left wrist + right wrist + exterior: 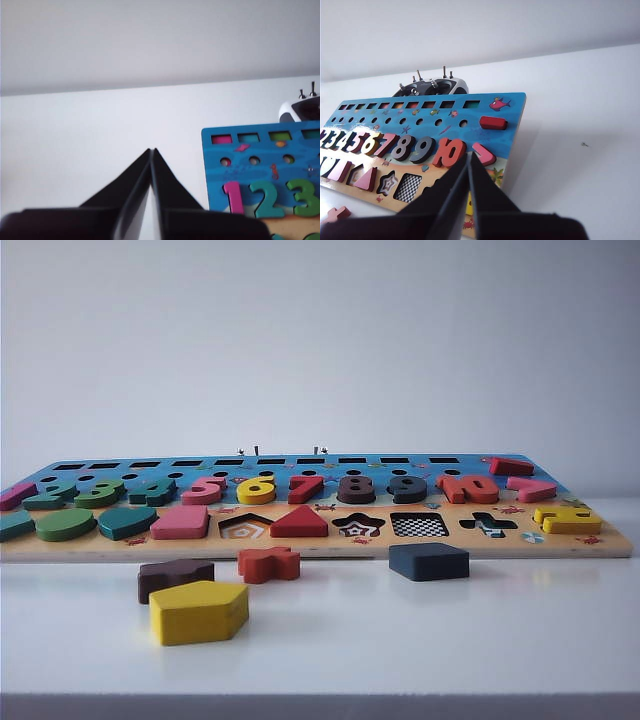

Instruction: Insert the cube into the slot.

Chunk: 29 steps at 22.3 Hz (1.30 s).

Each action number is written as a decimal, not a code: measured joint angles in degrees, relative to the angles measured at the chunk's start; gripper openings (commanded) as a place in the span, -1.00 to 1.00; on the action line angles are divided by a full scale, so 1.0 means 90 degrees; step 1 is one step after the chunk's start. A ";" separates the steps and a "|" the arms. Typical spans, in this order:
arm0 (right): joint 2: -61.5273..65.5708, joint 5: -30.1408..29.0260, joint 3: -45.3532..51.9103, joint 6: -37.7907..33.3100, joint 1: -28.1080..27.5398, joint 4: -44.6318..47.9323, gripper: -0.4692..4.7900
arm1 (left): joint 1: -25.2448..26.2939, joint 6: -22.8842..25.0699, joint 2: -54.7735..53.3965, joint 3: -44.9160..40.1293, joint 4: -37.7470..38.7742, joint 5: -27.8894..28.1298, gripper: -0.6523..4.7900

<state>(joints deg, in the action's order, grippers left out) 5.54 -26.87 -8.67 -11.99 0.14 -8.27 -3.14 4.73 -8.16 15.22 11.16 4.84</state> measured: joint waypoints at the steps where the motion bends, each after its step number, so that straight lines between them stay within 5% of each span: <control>1: -0.0061 0.0000 0.0041 0.0000 -0.0036 0.0015 -0.85 | 0.0000 0.0000 0.0112 -0.0160 -0.0017 0.0000 -0.70; 9: -0.0585 0.0760 0.0486 0.0078 -0.0168 -0.0083 -0.85 | 0.0000 0.0187 0.0918 -0.1496 -0.0075 0.0005 -0.70; 16: -0.0585 0.1574 0.0704 0.0588 -0.0168 -0.0126 -0.85 | 0.0000 0.0192 0.0916 -0.1617 -0.0189 0.0002 -0.70; 29: -0.0588 0.1987 0.0913 0.0653 -0.0170 0.0027 -0.84 | 0.0000 0.0192 0.0916 -0.1622 -0.0192 0.0002 -0.70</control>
<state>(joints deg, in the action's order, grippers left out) 0.25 -8.99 -0.45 -6.11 -1.39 -8.03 -3.14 6.46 0.08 0.62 9.43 4.86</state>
